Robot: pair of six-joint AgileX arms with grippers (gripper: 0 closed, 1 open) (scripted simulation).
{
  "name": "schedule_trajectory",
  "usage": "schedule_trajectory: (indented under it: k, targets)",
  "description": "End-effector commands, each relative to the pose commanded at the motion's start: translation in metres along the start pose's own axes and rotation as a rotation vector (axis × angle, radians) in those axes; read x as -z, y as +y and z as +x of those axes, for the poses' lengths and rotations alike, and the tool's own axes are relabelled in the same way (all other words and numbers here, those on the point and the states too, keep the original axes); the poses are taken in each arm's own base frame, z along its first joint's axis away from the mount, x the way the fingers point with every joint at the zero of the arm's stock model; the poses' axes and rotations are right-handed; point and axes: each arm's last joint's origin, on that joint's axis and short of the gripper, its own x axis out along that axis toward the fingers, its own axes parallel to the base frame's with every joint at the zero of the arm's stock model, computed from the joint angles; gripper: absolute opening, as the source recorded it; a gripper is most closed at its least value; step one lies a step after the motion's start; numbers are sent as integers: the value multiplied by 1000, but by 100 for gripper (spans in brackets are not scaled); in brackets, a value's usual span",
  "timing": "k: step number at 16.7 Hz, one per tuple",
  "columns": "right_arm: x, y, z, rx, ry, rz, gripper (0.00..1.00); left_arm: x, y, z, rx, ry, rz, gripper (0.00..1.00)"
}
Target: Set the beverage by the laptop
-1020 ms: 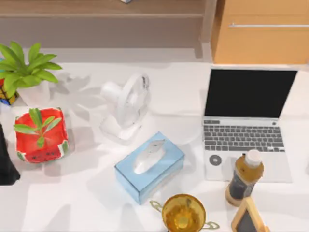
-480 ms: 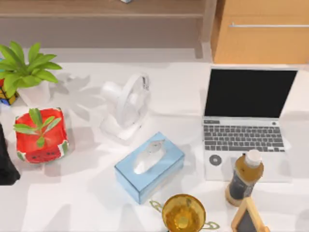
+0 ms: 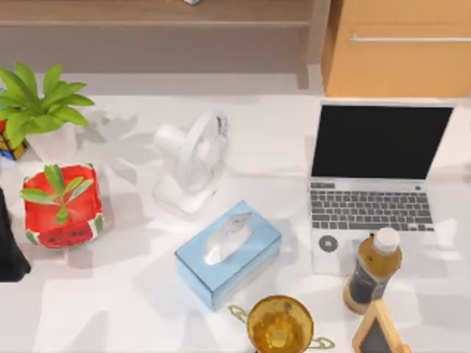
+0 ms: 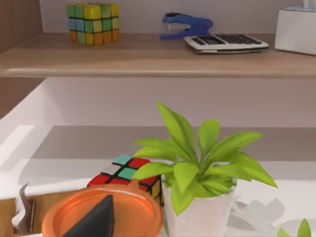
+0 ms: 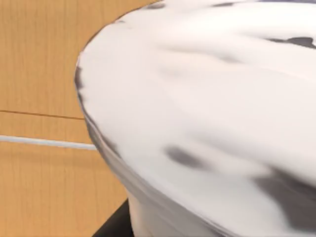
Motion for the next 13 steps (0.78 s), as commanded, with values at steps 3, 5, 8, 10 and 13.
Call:
schedule_trajectory:
  k: [3,5,8,10,13]
  targets:
    - [-5,22,-9,-3,9,17,0,0,0,0,0,0,0,100]
    - [-6,36,-16,-5,26,32,0,0,0,0,0,0,0,100]
    - [-2,54,-29,-6,63,56,0,0,0,0,0,0,0,100]
    - [2,63,-37,-3,93,71,0,0,0,0,0,0,0,100]
    - [10,73,-47,5,143,88,0,0,0,0,0,0,0,100]
